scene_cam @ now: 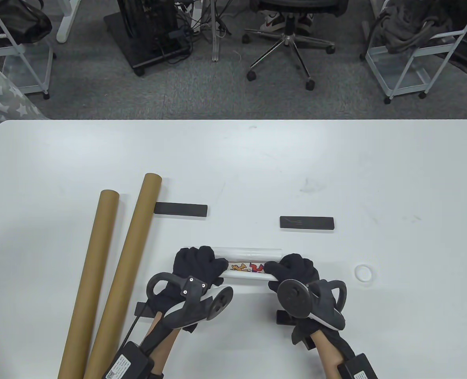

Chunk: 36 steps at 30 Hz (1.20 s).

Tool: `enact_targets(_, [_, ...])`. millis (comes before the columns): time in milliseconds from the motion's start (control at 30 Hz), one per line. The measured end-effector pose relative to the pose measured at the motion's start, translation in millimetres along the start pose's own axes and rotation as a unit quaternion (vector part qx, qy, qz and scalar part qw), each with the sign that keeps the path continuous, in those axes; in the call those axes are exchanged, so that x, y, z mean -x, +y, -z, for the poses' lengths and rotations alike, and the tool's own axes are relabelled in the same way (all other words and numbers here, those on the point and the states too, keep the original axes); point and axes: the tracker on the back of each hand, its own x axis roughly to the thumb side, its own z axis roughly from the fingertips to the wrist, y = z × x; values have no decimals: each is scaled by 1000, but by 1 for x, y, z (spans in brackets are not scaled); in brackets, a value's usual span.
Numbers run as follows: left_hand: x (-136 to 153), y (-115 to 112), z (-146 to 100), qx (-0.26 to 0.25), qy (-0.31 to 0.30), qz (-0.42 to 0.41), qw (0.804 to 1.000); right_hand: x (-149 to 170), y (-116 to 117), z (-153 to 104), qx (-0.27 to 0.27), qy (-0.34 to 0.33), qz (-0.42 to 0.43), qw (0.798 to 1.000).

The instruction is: Roll up posters and store in mailing tubes

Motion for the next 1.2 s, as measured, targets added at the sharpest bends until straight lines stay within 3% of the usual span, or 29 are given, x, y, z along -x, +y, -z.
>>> enact_targets(133, [7, -1, -1, 14, -4, -27, 1000, 5, -2, -1, 19, 9, 16, 1000])
enact_targets(267, [13, 1, -3, -20, 4, -32, 999, 12, -4, -1, 35, 16, 42, 998])
enact_targets(533, [12, -3, -1, -3, 7, -71, 997, 9, 0, -1, -13, 3, 128, 992])
enact_targets(700, [10, 1, -2, -19, 6, -45, 999, 1, 1, -1, -15, -7, 75, 997])
enact_targets(900, [7, 0, -2, -35, 10, -31, 999, 3, 4, 0, 7, 7, 67, 998])
enact_targets(1067, [0, -1, -2, -21, 5, 10, 1000, 5, 8, 1, 0, 18, 40, 999])
enact_targets(1200, [5, -2, 0, -10, 18, -25, 999, 6, 4, 0, 4, 19, 53, 998])
